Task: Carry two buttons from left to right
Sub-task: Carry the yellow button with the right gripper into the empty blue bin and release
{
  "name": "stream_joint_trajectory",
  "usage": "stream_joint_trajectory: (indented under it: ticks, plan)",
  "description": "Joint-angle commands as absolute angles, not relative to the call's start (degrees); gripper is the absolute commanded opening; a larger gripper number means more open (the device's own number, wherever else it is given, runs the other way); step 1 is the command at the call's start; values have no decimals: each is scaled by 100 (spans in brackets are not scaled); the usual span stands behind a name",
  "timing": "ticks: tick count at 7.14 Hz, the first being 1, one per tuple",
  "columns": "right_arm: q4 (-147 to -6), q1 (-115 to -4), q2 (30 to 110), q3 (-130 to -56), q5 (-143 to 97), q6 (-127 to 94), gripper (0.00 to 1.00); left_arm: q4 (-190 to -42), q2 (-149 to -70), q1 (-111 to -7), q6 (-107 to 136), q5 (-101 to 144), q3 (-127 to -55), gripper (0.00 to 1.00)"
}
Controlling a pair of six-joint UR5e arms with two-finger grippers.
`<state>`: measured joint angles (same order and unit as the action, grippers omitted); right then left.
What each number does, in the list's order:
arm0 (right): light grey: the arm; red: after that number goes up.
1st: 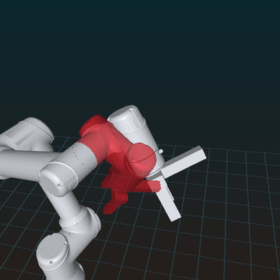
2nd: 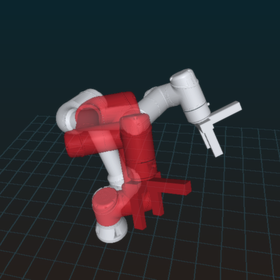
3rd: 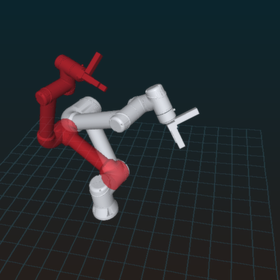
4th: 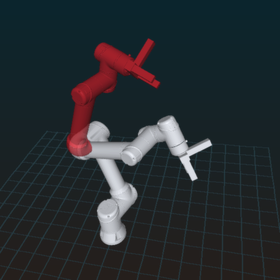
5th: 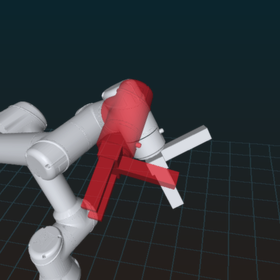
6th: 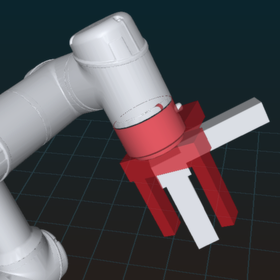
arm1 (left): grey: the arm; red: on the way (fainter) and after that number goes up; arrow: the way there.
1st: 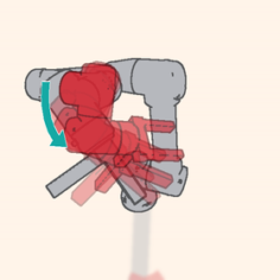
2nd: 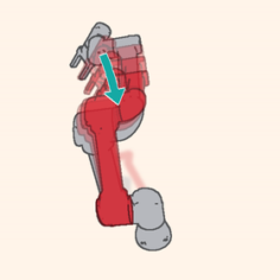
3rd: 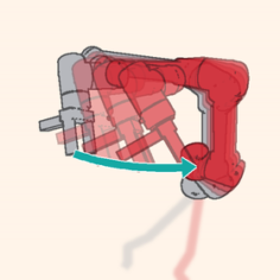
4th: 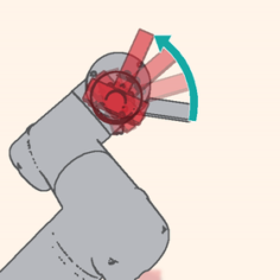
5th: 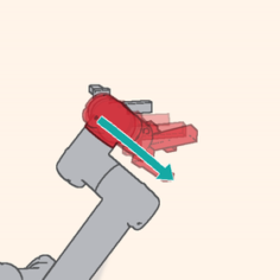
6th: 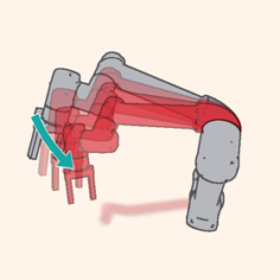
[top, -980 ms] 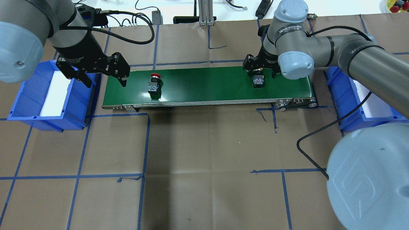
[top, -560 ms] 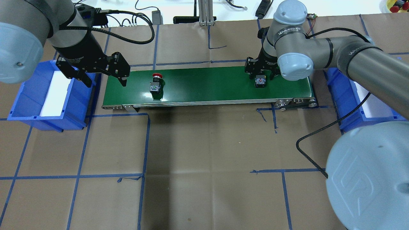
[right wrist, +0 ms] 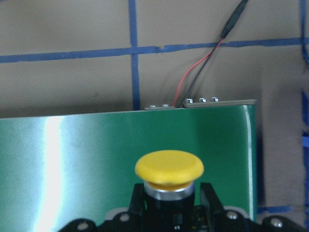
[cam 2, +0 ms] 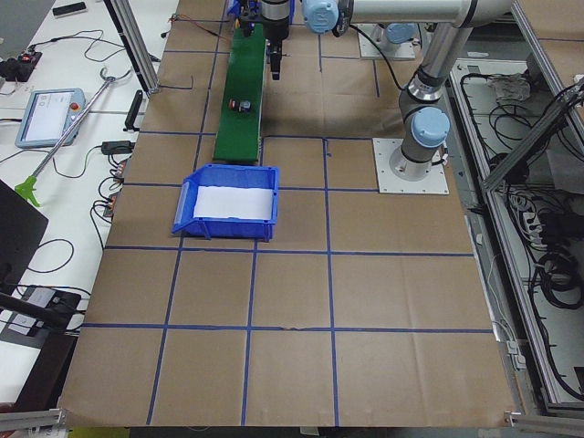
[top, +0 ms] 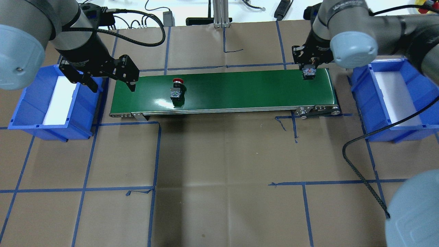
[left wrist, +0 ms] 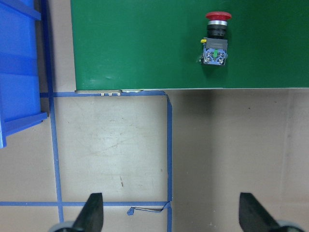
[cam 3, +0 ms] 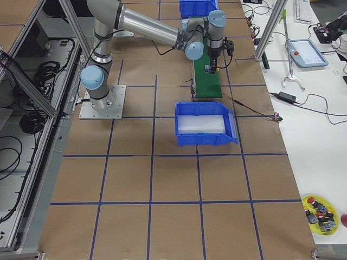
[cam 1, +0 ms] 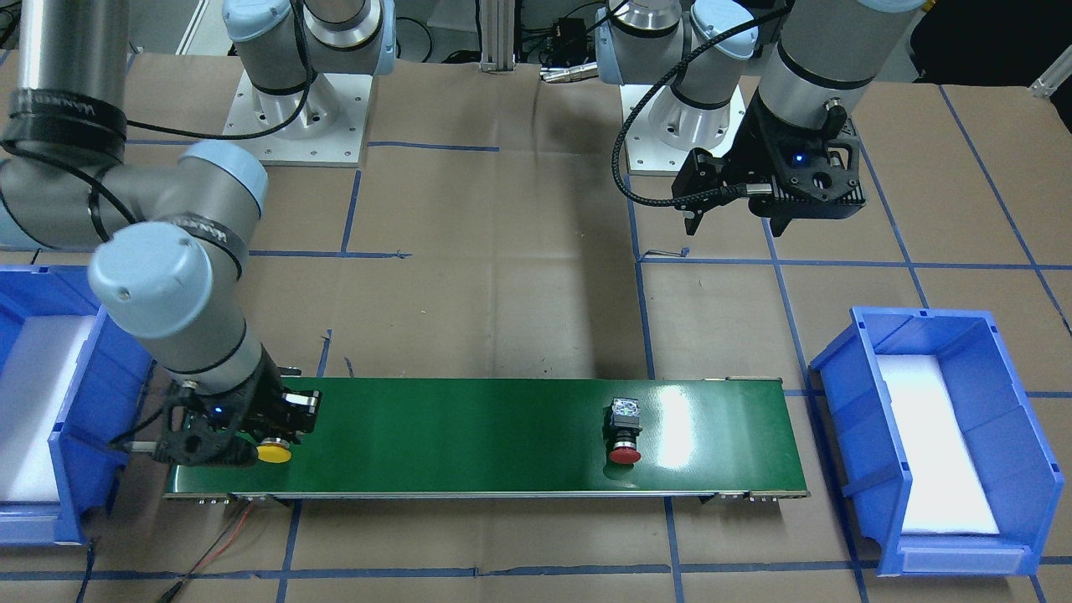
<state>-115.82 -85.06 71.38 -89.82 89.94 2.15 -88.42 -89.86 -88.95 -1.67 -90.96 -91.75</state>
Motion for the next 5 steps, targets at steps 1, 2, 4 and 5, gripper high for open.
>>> stream_joint_trajectory:
  ticks: [1,2,4,5]
  plan:
    - [-11101,-7589,7663,-8728,9009,1305,8,-8842,-8991,-8895,-167,-9097,-9176,100]
    - [-11109,-7098,7664,-8710,8991,1910,8,-8842,-8983,-8886,-176,-9097,-9184,100]
    - [-11206,-6366,7577,-8771,8956,3132,7,-8842,-8982,-8895,-176,-9097,-9185,100]
    - [-11145,-6094,7524,-8858,8947,3520,6,-8842,-8982,-8886,-176,-9097,-9176,100]
